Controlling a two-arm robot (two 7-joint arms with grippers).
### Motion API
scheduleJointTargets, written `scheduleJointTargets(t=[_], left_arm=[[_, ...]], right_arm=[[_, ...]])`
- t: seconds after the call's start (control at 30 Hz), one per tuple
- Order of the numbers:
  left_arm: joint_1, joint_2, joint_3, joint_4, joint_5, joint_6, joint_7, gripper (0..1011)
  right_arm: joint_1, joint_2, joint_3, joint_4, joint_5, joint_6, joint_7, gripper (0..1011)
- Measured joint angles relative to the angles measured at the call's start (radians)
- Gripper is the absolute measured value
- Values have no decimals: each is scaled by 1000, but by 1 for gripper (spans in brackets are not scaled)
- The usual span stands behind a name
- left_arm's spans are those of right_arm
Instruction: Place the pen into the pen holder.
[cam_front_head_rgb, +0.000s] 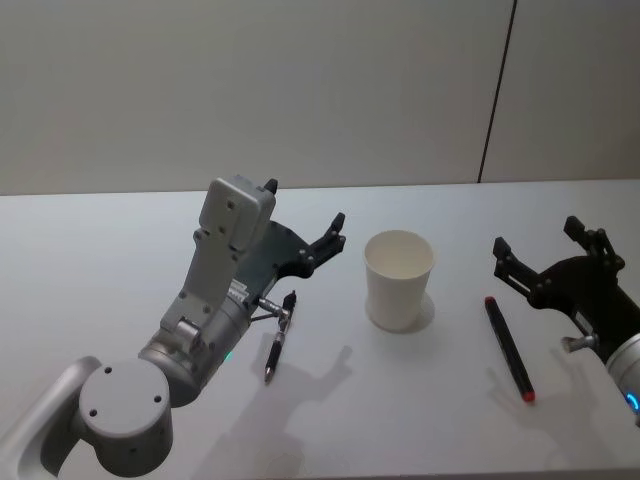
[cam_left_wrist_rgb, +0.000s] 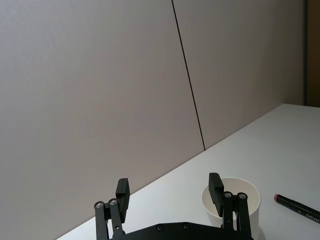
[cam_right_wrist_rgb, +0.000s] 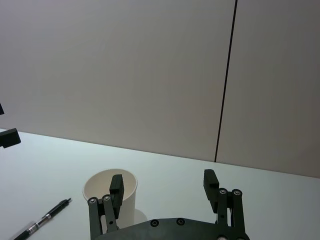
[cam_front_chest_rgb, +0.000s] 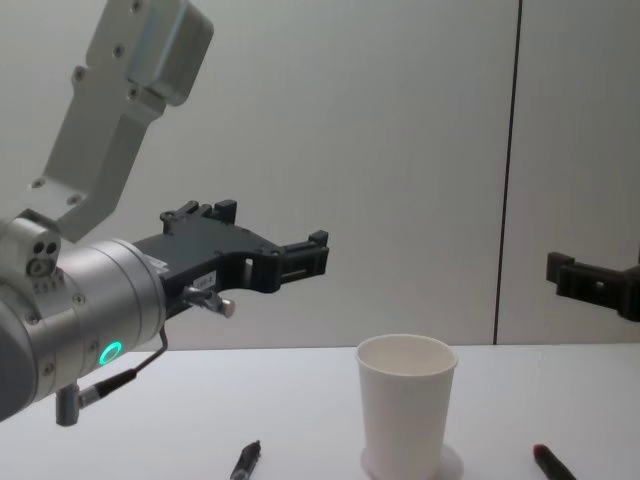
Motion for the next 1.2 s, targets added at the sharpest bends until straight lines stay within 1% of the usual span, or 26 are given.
scheduleJointTargets(t=[1.2], left_arm=[[0,0,0,0,0,0,0,1004]], right_arm=[[0,0,0,0,0,0,0,1001]])
